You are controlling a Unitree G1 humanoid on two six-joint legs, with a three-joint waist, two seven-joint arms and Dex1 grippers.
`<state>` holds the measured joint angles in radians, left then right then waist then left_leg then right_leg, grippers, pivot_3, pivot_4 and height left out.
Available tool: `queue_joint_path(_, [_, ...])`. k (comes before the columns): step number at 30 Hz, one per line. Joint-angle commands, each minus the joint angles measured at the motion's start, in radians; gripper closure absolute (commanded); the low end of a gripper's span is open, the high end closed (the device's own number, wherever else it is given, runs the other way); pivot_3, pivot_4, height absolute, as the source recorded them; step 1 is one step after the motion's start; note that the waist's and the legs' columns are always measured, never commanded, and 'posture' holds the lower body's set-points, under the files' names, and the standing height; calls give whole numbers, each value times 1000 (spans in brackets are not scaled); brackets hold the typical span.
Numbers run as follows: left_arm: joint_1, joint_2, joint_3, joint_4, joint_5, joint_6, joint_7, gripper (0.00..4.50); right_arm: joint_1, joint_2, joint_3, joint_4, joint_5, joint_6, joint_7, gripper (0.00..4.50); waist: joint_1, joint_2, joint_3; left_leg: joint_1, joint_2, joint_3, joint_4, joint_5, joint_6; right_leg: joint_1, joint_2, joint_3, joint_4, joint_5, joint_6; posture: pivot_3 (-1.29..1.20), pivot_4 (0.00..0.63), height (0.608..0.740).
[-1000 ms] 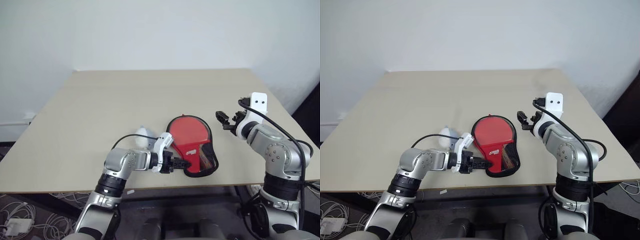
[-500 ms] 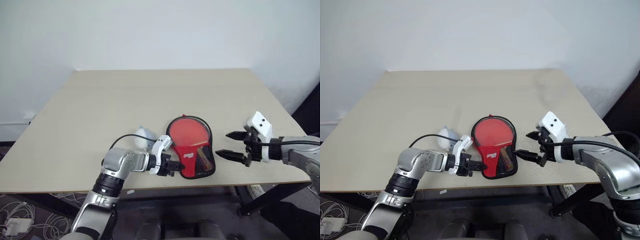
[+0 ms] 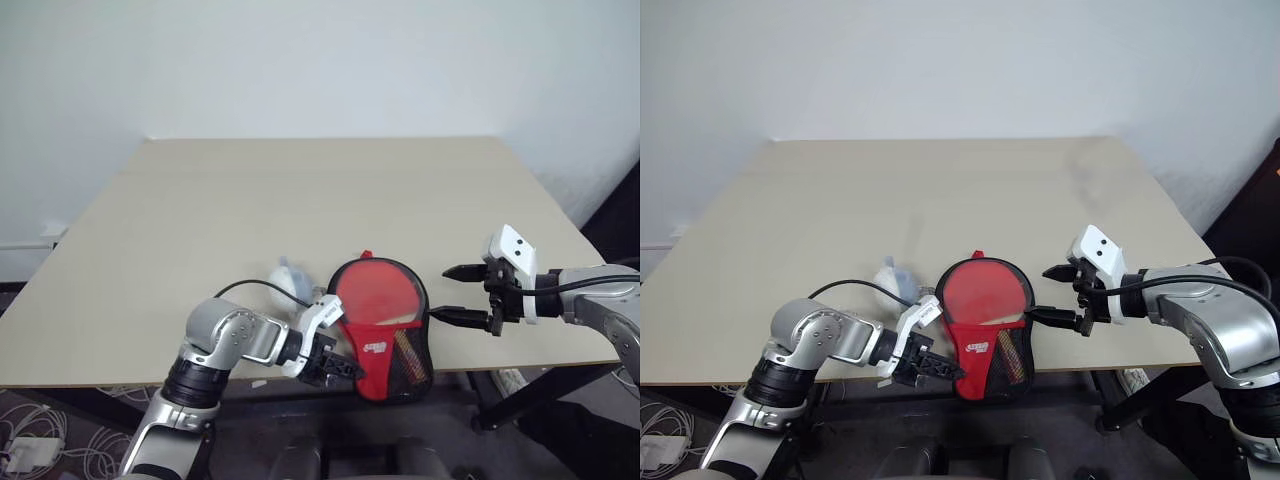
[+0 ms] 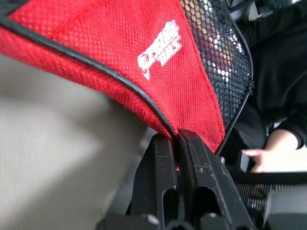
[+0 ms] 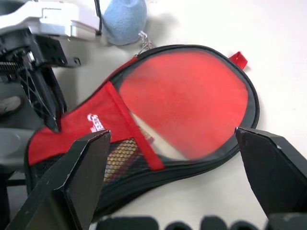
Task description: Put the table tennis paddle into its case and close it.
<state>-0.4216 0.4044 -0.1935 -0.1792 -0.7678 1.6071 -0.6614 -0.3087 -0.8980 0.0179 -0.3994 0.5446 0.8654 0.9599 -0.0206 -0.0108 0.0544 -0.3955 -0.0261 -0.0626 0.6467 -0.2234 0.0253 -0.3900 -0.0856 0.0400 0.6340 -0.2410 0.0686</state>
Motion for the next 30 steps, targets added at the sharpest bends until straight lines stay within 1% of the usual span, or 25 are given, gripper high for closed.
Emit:
queue_joint_path(1, [8, 8, -17, -48, -63, 7, 5, 4471, -27, 8, -1, -12, -6, -19, -11, 0, 0, 0, 0, 0, 0, 0, 0, 0, 0, 0, 0, 0, 0, 0, 0, 0, 0, 740])
queue_joint_path(5, [19, -1, -13, -42, -78, 7, 30, 4471, -29, 23, 8, -21, -3, -13, -25, 0, 1, 0, 0, -1, 0, -1, 0, 0, 0, 0, 0, 0, -1, 0, 0, 0, 0, 740])
queue_joint_path(8, [19, -8, -6, -42, -83, 7, 40, 3801, -34, 30, 14, -24, -1, -11, -34, 0, 1, 0, 0, -1, 0, 0, 0, 0, 0, 0, 0, 0, -1, 1, 1, 0, 0, 740])
queue_joint_path(9, [17, -10, -3, -44, -83, 7, 42, 3538, -36, 32, 16, -23, -1, -11, -37, 0, 1, 0, 0, -1, 0, 0, 0, 0, 0, 0, 0, 0, -1, 1, 1, 0, 0, 740])
queue_joint_path(13, [-1, 10, 22, -57, -95, 7, 40, 2091, -45, 40, 22, -22, 4, -10, -44, 0, 1, 0, 0, 0, 0, 0, 0, 0, 0, 0, 0, 0, -1, 1, 0, 0, 0, 740])
queue_joint_path(17, [4, 87, 44, -130, -165, 7, 6, 744, -48, 52, 27, -25, 6, -9, -50, 0, 0, -1, 1, -1, 0, 0, 0, 0, 0, 0, 0, 0, -1, 1, 0, 0, 0, 740])
queue_joint_path(18, [15, 126, 54, -170, -184, 7, -12, 433, -48, 56, 26, -25, 7, -8, -54, 0, 0, -1, 1, 0, 1, 0, 0, 0, 0, 0, 0, 0, -1, 1, 0, 0, 0, 740])
queue_joint_path(20, [33, 201, 100, -237, -219, -1, -54, 433, -52, 72, 18, -21, 13, 0, -70, 0, -1, -1, 1, 0, 1, 0, -1, 0, 0, 0, 0, 0, -1, 1, -1, 0, 0, 740])
queue_joint_path(22, [46, 262, 121, -282, -223, -58, -89, 433, -54, 88, 14, -17, 16, 5, -85, 0, -1, -1, 1, 0, 1, 0, -1, 0, 0, -1, 0, 0, -1, 1, -1, 0, 0, 740])
queue_joint_path(24, [64, 306, 130, -317, -195, -161, -127, 433, -54, 101, 19, -14, 10, 2, -96, 0, 1, -1, 1, 0, 1, 0, -1, 0, 0, -1, 0, 0, -1, 1, -1, 0, 0, 740])
queue_joint_path(26, [73, 321, 117, -323, -138, -269, -134, 433, -60, 112, 23, -6, 6, 1, -107, 0, 6, 0, 1, 0, 1, 0, -1, 0, 0, -1, 0, -1, -3, 1, -2, 0, 0, 740])
queue_joint_path(27, [73, 313, 104, -316, -109, -320, -130, 433, -71, 121, 24, 4, 4, 3, -115, 0, 7, 0, 1, 0, 1, 0, -1, -1, -2, 0, 0, -1, -5, 1, -2, 0, 0, 740])
queue_joint_path(28, [76, 291, 83, -310, -82, -374, -127, 433, -91, 134, 29, 25, -4, 2, -127, 0, 7, -1, 1, 0, 0, 0, -1, -2, -4, 0, 0, -1, -6, 2, -2, 0, 0, 740])
queue_joint_path(30, [89, 249, 35, -312, -39, -463, -129, 433, -131, 152, 40, 66, -23, -3, -142, 0, 7, 0, 1, 0, 1, 1, -1, -2, -4, 0, 0, 0, -7, 4, -2, 0, 0, 740])
